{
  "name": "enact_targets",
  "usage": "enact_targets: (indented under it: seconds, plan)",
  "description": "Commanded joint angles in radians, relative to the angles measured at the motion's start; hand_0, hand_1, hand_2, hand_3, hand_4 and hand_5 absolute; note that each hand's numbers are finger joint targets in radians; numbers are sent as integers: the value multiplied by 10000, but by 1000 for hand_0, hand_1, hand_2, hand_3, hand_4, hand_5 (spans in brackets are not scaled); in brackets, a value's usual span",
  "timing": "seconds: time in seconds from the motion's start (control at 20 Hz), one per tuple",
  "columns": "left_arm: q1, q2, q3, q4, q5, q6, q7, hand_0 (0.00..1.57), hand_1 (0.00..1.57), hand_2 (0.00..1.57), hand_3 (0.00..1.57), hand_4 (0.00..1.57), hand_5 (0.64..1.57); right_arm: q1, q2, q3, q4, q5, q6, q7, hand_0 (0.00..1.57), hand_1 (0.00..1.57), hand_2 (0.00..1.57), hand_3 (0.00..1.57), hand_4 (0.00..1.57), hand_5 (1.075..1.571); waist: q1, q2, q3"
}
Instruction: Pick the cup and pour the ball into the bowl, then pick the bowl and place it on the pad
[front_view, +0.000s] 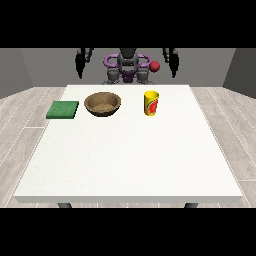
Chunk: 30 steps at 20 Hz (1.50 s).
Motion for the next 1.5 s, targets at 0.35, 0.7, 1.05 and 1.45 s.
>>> enact_targets:
  seconds: [0.35, 0.7, 1.05, 1.45]
  plan:
    - [1296, -879, -1445, -1578, 1665, 404, 146, 0, 0, 0, 0, 0, 1531, 1052, 374, -466, -463, -1108, 196, -22, 0, 0, 0, 0, 0, 1570, 124, -3057, 82]
    - [1639, -651, -2159, -3004, 1013, 798, -99, 0, 0, 0, 0, 0, 1490, 291, 181, -940, -893, -1105, -45, -292, 0, 0, 0, 0, 0, 1566, 390, -1287, 78]
    - [-961, -372, -1067, -1621, 729, 925, -665, 0, 0, 0, 0, 0, 1376, -1365, -85, -1179, 55, -1288, 358, -1195, 0, 0, 0, 0, 0, 1563, 101, 648, 79]
    - [-2325, 292, 257, 872, 378, 812, -2548, 0, 0, 0, 0, 0, 1255, -1709, -526, -1294, 1122, -1249, 1265, -2817, 0, 0, 0, 0, 0, 1560, -533, 2239, 79]
